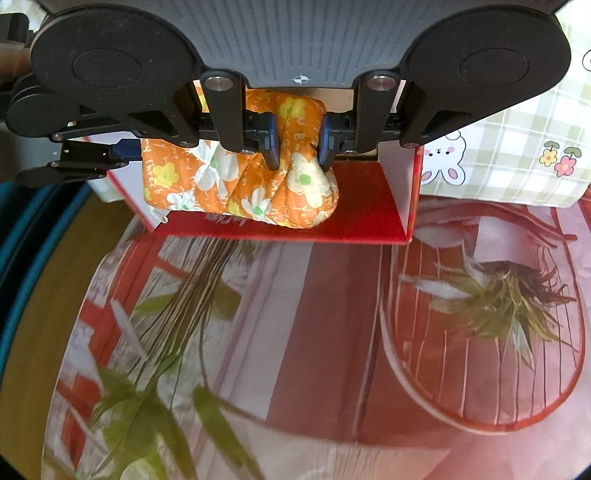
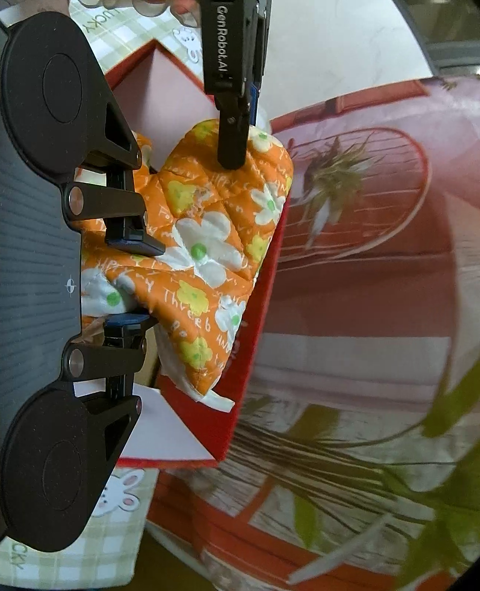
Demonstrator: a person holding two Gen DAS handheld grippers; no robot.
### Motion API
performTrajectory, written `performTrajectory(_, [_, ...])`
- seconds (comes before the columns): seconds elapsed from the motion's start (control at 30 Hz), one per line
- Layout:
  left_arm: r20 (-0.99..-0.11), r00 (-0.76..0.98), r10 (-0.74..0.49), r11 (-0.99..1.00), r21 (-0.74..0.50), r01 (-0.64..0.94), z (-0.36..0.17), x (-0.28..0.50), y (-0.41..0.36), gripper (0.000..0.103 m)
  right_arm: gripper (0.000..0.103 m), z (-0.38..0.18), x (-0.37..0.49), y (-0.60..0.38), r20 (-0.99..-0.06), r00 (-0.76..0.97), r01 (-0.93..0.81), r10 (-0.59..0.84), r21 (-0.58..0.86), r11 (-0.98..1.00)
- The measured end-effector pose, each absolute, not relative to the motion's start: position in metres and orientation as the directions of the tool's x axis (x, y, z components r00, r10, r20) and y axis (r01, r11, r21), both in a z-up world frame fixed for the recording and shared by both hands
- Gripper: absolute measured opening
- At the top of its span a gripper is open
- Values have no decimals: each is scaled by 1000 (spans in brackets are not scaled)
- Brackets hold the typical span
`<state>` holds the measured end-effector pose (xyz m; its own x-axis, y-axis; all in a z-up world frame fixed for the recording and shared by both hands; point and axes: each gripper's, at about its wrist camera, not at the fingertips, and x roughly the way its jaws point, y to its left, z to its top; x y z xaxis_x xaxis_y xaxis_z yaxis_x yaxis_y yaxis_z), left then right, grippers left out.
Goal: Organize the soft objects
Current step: 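Lift the oven mitt with the right gripper and carry it over the red box, then open the right gripper to drop the oven mitt into the box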
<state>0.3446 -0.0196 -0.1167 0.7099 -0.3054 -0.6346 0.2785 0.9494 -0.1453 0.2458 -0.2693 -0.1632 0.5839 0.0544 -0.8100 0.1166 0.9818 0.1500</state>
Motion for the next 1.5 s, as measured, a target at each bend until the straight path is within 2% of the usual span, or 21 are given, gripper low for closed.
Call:
performTrajectory(0.23, [-667, 686, -291, 951, -128, 280, -129, 351, -21, 23, 30, -180, 256, -267, -847, 528, 137, 64, 159, 978])
performTrajectory(0.37, [-671, 686, -282, 953, -110, 284, -131, 350, -22, 24, 34, -181, 257, -269, -854, 518, 159, 48, 151, 976])
performTrajectory(0.53, [-667, 698, -262, 955, -77, 285, -126, 345, -23, 34, 46, -178, 252, -272, -855, 518, 191, 4, 121, 974])
performTrajectory(0.63, [-636, 723, -269, 954, -71, 292, -121, 339, -20, 45, 60, -174, 248, -273, -852, 523, 203, -23, 99, 974])
performTrajectory(0.7, [-629, 730, -266, 955, -68, 289, -117, 335, -19, 57, 72, -170, 243, -274, -847, 530, 210, -41, 84, 974])
performTrajectory(0.8, [-613, 745, -263, 956, -61, 288, -109, 326, -17, 67, 85, -163, 237, -276, -839, 540, 226, -72, 61, 972])
performTrajectory(0.97, [-594, 760, -262, 954, -41, 297, -97, 311, -17, 75, 98, -149, 226, -276, -824, 556, 244, -105, 41, 969])
performTrajectory(1.17, [-578, 774, -259, 953, -23, 302, -85, 291, -17, 76, 102, -130, 212, -272, -805, 580, 250, -124, 31, 968])
performTrajectory(1.5, [-587, 765, -264, 947, -7, 321, -81, 249, -16, 79, 102, -114, 173, -262, -783, 612, 260, -116, 61, 964])
